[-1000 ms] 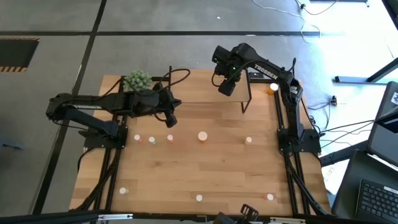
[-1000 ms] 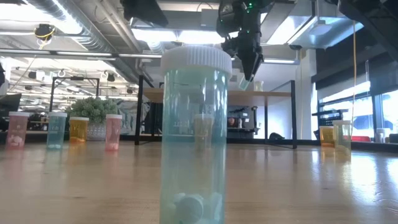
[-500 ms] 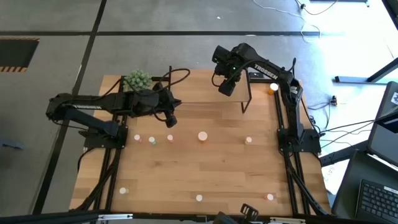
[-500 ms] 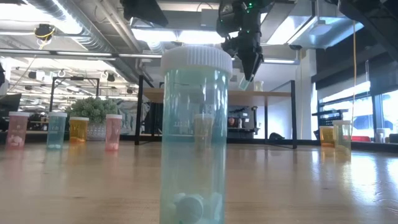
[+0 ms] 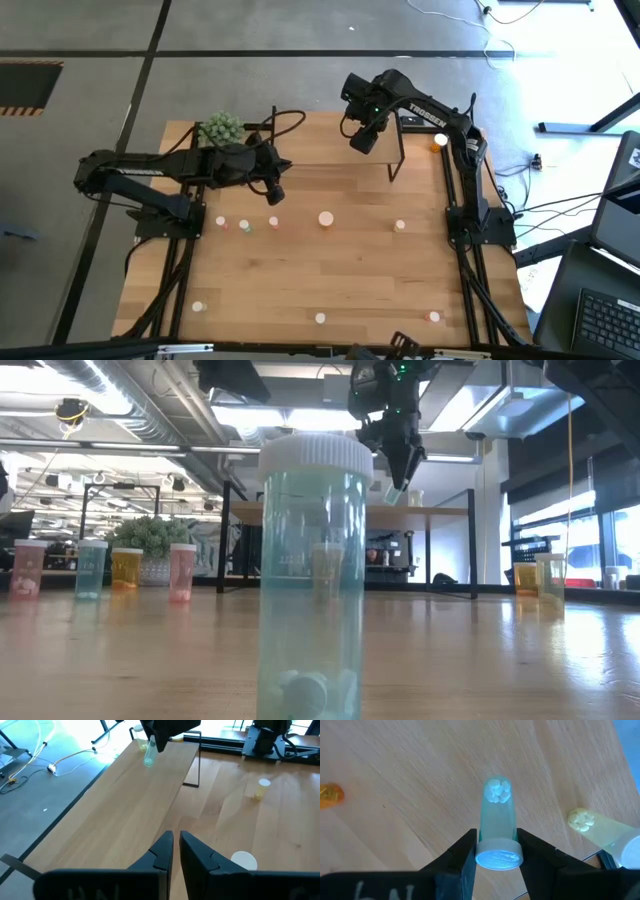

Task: Pick and place medicine bottles onto shelf by color
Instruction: Put the top right blue medicine bottle on the shelf

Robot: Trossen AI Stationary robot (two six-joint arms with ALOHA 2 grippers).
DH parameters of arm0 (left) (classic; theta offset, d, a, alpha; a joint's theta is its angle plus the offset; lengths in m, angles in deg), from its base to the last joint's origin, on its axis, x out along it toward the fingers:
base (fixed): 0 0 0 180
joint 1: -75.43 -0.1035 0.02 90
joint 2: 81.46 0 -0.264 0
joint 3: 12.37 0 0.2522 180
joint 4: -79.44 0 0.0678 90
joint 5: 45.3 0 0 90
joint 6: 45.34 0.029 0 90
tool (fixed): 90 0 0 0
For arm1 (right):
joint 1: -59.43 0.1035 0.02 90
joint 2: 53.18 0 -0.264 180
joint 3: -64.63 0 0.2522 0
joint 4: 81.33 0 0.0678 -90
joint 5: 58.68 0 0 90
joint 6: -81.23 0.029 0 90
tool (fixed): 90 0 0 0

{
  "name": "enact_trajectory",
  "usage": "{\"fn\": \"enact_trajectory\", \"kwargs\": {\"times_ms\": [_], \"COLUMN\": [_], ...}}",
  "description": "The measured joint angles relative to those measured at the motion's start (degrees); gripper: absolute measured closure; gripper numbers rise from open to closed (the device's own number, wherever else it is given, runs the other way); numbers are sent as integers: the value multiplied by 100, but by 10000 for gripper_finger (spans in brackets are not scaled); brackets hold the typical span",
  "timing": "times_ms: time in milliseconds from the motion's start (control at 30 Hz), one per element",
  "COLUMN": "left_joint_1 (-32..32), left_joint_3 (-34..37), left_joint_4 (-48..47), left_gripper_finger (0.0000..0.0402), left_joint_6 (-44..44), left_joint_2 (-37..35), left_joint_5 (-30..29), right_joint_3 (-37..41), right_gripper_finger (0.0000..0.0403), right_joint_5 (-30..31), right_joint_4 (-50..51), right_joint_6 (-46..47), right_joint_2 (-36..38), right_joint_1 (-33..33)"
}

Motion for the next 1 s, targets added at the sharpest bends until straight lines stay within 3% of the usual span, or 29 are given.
{"fn": "enact_trajectory", "kwargs": {"times_ms": [333, 767, 1000], "left_joint_1": [0, 0, 0], "left_joint_3": [0, -7, -7], "left_joint_4": [-1, 0, 1], "left_gripper_finger": [374, 374, 374], "left_joint_6": [0, 4, 5], "left_joint_2": [0, 0, 0], "left_joint_5": [0, 0, 0], "right_joint_3": [32, 1465, 1463], "right_gripper_finger": [272, 272, 272], "right_joint_5": [-257, -250, -241], "right_joint_4": [-11, 13, -4], "right_joint_6": [216, 224, 239], "right_joint_2": [462, 1432, 1442], "right_joint_1": [128, 262, 202]}}
